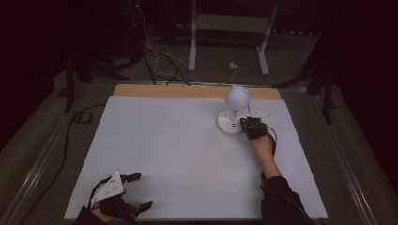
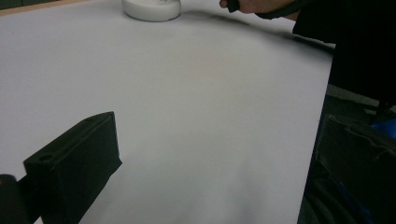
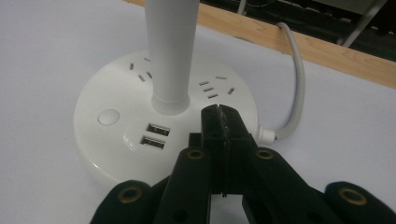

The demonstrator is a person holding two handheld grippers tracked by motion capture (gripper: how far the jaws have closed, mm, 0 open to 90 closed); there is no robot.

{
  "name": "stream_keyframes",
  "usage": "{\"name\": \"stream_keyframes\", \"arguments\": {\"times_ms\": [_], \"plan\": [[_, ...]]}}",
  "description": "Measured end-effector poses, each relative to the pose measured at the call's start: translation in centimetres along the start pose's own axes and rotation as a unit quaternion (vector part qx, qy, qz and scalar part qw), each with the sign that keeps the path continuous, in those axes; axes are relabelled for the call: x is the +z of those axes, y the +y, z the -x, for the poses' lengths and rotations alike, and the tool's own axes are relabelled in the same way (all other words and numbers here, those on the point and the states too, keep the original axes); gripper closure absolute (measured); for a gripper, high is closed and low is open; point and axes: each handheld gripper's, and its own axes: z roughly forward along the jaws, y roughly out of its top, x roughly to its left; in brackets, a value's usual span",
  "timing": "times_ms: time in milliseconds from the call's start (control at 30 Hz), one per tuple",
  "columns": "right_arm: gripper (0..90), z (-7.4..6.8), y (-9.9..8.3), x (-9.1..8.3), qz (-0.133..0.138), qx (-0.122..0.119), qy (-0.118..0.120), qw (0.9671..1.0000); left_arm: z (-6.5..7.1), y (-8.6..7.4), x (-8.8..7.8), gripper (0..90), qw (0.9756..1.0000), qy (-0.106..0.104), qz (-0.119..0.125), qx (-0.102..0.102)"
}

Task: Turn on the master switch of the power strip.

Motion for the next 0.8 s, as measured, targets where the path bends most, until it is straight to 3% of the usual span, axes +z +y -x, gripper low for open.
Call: {"name": "stream_keyframes", "arguments": {"times_ms": [300, 400, 500, 667, 733, 767, 800], "plan": [[90.0, -0.14, -0.14, 0.11, 0.001, -0.012, -0.004, 0.9999, 0.07, 0.02, 0.03, 0.0, 1.0, 0.001, -0.001, 0.001], [90.0, -0.28, 0.1, 0.18, -0.01, -0.028, -0.006, 0.9995, 0.04, 0.01, 0.07, 0.0, 1.0, 0.0, -0.001, 0.001], [90.0, -0.28, 0.31, 0.29, -0.019, -0.027, -0.007, 0.9994, 0.03, -0.01, 0.08, 0.0, 1.0, -0.001, -0.001, 0.001], [90.0, -0.64, 0.61, 0.47, -0.038, -0.044, -0.02, 0.9981, 0.07, -0.02, 0.1, 0.0, 1.0, -0.002, -0.003, 0.001], [90.0, -0.6, 0.49, 0.45, -0.034, -0.038, -0.02, 0.9985, 0.08, -0.02, 0.11, 0.0, 1.0, -0.003, -0.002, 0.0], [90.0, -0.41, 0.15, 0.41, -0.021, -0.015, -0.016, 0.9995, 0.07, -0.02, 0.13, 0.0, 1.0, -0.003, -0.002, 0.0], [90.0, -0.53, 0.08, 0.39, -0.018, -0.019, -0.02, 0.9995, 0.07, -0.02, 0.15, 0.0, 1.0, -0.004, -0.001, 0.0]]}}
